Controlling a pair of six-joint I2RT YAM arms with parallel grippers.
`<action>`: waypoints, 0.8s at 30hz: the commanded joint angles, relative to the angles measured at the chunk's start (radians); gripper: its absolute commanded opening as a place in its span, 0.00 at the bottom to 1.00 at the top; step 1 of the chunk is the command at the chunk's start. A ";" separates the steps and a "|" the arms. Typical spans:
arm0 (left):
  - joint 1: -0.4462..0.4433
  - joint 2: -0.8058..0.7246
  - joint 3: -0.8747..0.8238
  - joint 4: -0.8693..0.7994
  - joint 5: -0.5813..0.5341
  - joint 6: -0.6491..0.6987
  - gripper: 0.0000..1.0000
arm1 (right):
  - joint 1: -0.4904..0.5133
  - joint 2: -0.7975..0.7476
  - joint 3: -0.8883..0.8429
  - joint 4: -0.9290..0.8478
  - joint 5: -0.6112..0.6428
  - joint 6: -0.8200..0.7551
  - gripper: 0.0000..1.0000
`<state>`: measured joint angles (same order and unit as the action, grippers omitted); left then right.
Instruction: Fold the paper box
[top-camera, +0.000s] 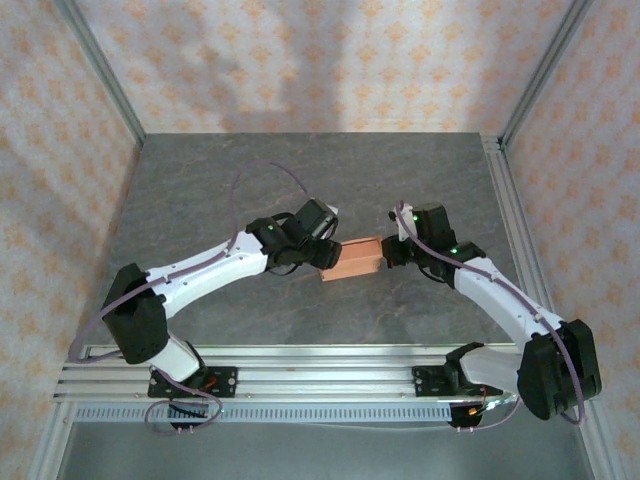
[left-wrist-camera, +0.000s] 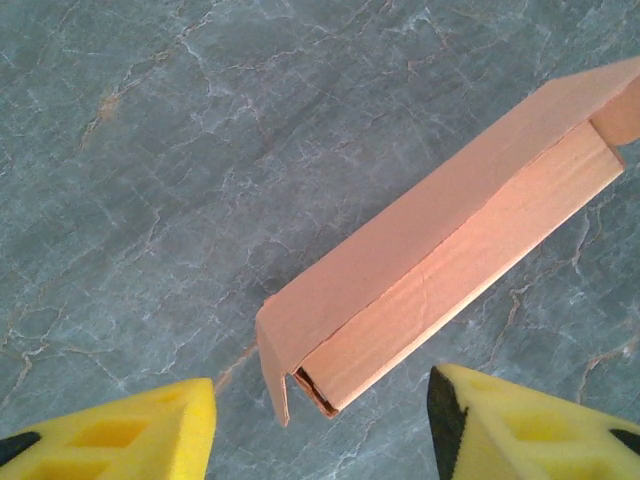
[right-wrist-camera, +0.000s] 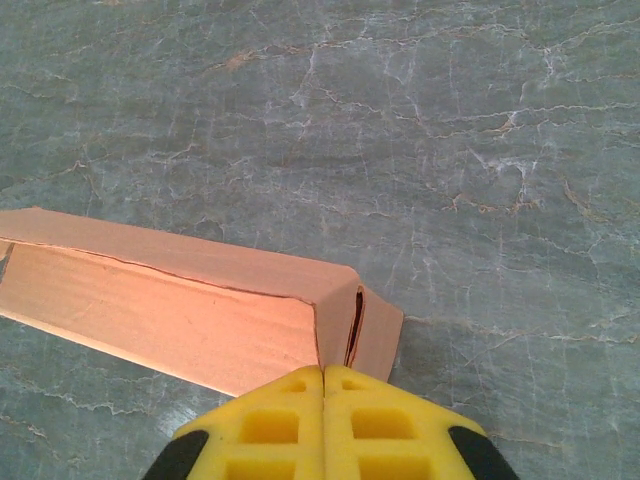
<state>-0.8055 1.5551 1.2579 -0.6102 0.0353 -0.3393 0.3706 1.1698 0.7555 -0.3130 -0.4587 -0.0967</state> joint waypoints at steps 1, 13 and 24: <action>-0.009 -0.030 -0.014 -0.046 -0.043 0.003 0.55 | 0.007 0.008 0.007 0.012 0.021 0.009 0.00; -0.010 0.038 0.020 -0.088 -0.033 -0.002 0.34 | 0.008 0.009 0.022 0.004 0.018 0.005 0.00; -0.010 0.067 0.036 -0.091 -0.026 -0.017 0.18 | 0.008 0.006 0.022 -0.001 0.016 0.005 0.00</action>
<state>-0.8055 1.6119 1.2591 -0.6693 0.0181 -0.3435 0.3706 1.1717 0.7555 -0.3134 -0.4587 -0.0971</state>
